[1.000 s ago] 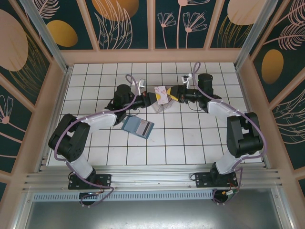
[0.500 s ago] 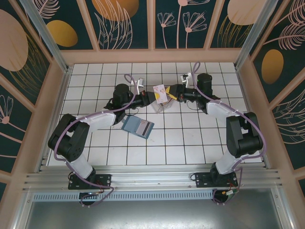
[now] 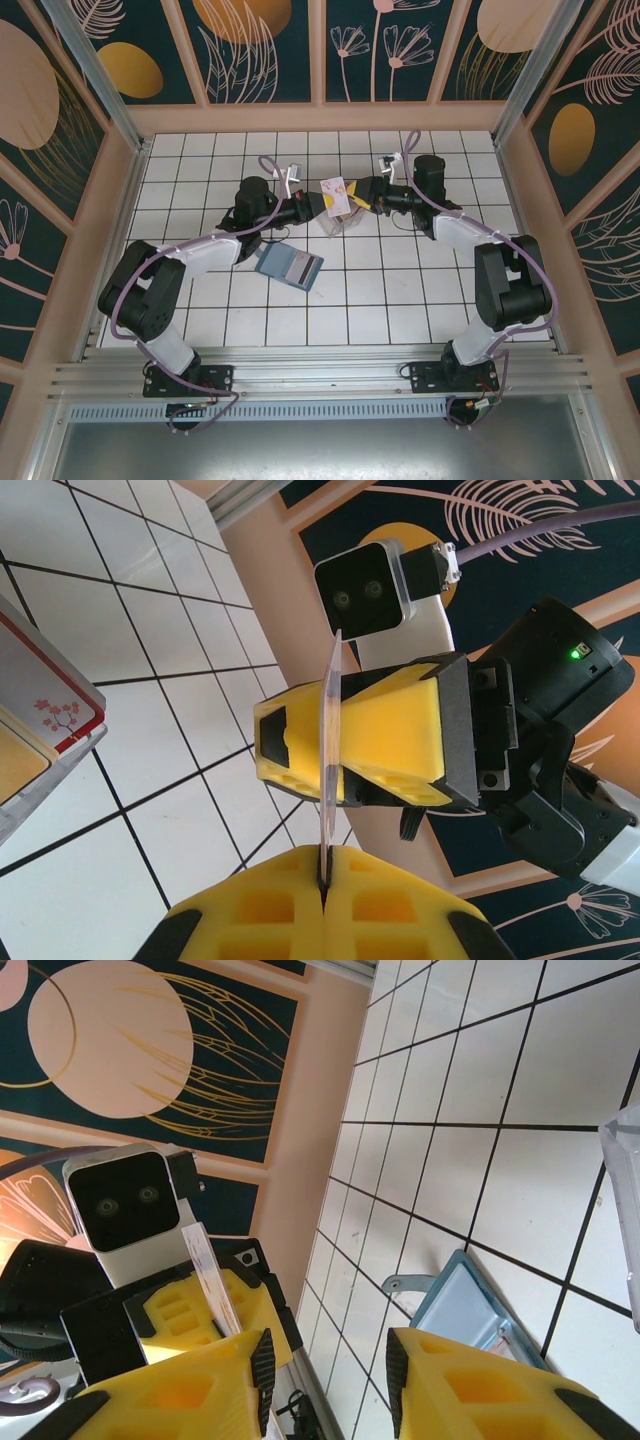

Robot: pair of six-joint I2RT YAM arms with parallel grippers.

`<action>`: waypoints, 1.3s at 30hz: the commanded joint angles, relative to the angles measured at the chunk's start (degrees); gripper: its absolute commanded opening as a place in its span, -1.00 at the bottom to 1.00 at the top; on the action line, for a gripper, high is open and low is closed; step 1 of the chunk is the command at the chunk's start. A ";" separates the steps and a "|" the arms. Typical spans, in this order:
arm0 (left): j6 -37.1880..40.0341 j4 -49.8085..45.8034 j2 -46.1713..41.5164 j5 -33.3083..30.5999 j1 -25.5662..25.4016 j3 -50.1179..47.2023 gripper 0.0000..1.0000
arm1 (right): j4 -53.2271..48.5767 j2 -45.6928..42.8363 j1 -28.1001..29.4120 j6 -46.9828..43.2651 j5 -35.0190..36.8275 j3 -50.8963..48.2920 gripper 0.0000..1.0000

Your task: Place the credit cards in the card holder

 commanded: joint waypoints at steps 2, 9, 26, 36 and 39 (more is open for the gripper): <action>-0.51 1.80 -0.09 -0.14 -0.01 0.32 -1.00 | 5.71 -2.36 0.41 1.76 -3.56 -1.93 -0.25; -0.28 1.46 -0.83 -1.31 0.33 -0.49 -1.00 | 5.30 -4.84 -4.66 2.34 -3.83 -3.14 -0.25; -2.04 3.54 1.20 3.08 0.31 1.15 -1.00 | -1.72 -0.20 2.94 -4.07 -4.69 2.10 -0.31; 0.83 -2.54 0.11 -1.15 0.66 0.44 -0.63 | -7.60 -1.30 2.70 -8.28 -2.82 2.43 -0.89; 5.27 -12.28 -1.21 -5.98 1.60 1.08 -0.43 | -11.37 -2.00 3.22 -10.17 0.20 1.91 -0.94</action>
